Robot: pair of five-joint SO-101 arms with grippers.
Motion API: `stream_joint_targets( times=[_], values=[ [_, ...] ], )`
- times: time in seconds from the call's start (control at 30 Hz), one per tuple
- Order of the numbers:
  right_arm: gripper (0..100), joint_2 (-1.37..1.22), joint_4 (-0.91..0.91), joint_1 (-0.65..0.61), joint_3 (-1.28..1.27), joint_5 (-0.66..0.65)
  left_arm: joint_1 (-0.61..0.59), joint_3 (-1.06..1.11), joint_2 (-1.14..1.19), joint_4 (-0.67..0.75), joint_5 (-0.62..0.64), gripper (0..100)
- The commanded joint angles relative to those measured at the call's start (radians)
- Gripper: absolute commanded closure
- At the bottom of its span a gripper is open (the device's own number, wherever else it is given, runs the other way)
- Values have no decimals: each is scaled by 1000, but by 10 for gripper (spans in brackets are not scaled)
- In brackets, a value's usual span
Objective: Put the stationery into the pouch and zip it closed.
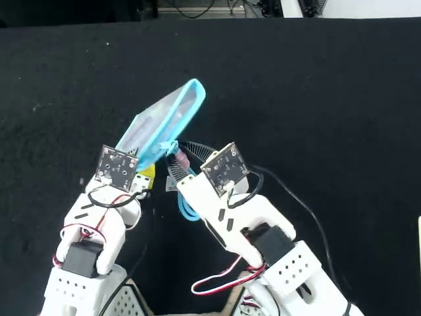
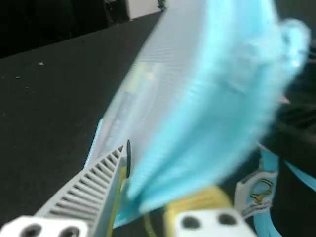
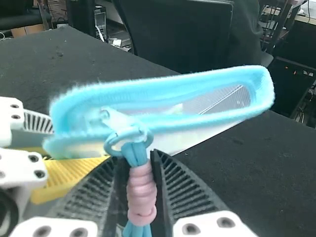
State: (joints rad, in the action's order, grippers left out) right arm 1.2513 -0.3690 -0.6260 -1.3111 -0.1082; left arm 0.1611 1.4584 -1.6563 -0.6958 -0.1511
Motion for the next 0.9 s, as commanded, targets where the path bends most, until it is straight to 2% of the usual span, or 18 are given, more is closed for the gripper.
stream_joint_targets(
  times=[0.0,0.23,0.5,0.87],
  values=[
    [988,-1,-2,25,65,3,-1,-10,-2,-6,-11,973],
    [988,-1,0,35,67,3,-1,-15,-2,-44,-11,971],
    [988,-1,94,141,58,12,-1,-21,-2,-91,-11,971],
    [988,-10,158,146,41,3,-1,-18,-2,-91,-11,971]
  ],
)
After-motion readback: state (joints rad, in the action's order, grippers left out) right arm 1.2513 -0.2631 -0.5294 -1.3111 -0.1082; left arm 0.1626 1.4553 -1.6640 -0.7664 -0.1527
